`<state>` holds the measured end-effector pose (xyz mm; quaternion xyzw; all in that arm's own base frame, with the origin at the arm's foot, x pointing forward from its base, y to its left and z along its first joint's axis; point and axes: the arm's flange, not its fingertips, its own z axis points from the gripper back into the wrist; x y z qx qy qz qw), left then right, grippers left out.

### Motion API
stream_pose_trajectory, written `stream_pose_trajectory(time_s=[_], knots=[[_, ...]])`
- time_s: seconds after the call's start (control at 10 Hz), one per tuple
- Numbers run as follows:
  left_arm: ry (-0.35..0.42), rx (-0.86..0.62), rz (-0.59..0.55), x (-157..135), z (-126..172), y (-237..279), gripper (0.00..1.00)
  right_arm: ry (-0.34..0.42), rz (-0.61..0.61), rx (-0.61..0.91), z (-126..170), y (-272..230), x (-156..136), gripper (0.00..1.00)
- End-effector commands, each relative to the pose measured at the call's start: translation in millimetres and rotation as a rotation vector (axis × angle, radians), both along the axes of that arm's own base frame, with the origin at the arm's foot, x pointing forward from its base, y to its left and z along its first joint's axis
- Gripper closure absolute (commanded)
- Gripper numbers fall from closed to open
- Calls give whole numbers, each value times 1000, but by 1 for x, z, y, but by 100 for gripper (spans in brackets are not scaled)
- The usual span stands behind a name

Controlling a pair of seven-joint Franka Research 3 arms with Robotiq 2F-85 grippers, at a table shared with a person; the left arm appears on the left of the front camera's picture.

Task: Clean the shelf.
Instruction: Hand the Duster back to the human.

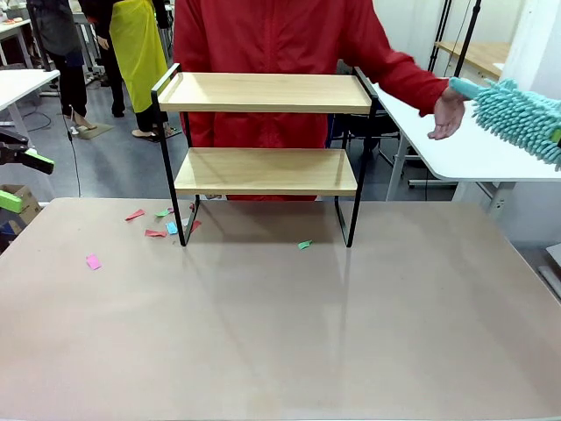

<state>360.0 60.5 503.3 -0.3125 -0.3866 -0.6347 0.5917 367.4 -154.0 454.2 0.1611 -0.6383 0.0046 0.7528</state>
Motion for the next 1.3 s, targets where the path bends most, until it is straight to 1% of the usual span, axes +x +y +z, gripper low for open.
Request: stream_pose_trajectory(time_s=[0.0,0.9,1.0,1.1,1.2], knots=[[-18,-24,-6,0,1,0,0,-7,4,5,1,-1,0,85],[-18,-24,-6,0,1,0,0,-7,4,5,1,-1,0,85],[-18,-24,-6,0,1,0,0,2,3,0,-1,1,0,34],[-18,-24,-6,0,1,0,0,-5,-8,-18,3,2,2,29],[-18,-24,-6,0,1,0,0,-5,-12,-28,4,3,2,0]])
